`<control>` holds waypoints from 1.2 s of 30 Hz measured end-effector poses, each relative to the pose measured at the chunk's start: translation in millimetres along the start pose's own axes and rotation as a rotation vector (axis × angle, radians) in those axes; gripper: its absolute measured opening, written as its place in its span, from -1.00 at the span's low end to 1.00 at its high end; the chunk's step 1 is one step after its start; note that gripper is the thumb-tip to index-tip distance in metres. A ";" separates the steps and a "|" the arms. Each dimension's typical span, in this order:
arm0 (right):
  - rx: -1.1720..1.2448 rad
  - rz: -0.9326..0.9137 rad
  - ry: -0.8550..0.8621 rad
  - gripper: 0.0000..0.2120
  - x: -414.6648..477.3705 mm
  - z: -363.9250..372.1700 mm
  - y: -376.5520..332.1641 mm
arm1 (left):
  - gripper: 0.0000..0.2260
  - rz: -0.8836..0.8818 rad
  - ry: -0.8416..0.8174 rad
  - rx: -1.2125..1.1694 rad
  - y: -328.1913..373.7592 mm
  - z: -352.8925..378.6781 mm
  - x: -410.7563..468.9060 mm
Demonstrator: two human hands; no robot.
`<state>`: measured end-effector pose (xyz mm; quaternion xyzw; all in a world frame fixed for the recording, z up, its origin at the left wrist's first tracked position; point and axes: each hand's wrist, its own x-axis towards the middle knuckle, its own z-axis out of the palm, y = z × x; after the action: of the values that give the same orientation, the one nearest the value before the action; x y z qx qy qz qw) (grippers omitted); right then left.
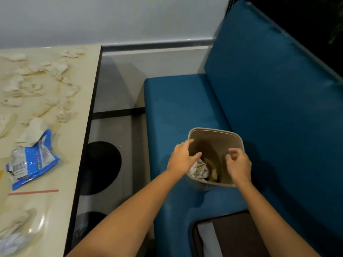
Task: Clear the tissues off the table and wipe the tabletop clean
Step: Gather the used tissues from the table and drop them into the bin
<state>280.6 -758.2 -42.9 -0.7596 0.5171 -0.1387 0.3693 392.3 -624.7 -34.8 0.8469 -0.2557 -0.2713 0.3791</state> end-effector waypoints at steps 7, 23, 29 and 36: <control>-0.025 -0.176 -0.095 -0.81 -19.1 37.8 -42.7 | -0.67 0.045 0.204 0.068 -39.6 -51.8 -39.3; 0.045 -0.636 -0.549 -0.84 -144.9 166.0 -163.4 | -0.81 -0.332 0.819 0.277 -147.0 -180.4 -206.4; 0.016 -0.772 -0.704 -0.82 -196.4 197.2 -190.1 | -0.69 -0.650 1.022 0.314 -185.1 -189.0 -251.6; -0.044 -0.872 -0.867 -0.81 -247.4 219.4 -215.7 | -0.67 -0.709 0.878 0.176 -213.7 -182.9 -265.2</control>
<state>452.4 -405.4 0.3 -0.8959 -0.0356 0.0552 0.4394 368.9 -238.8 -27.8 0.9427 0.2038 0.0177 0.2635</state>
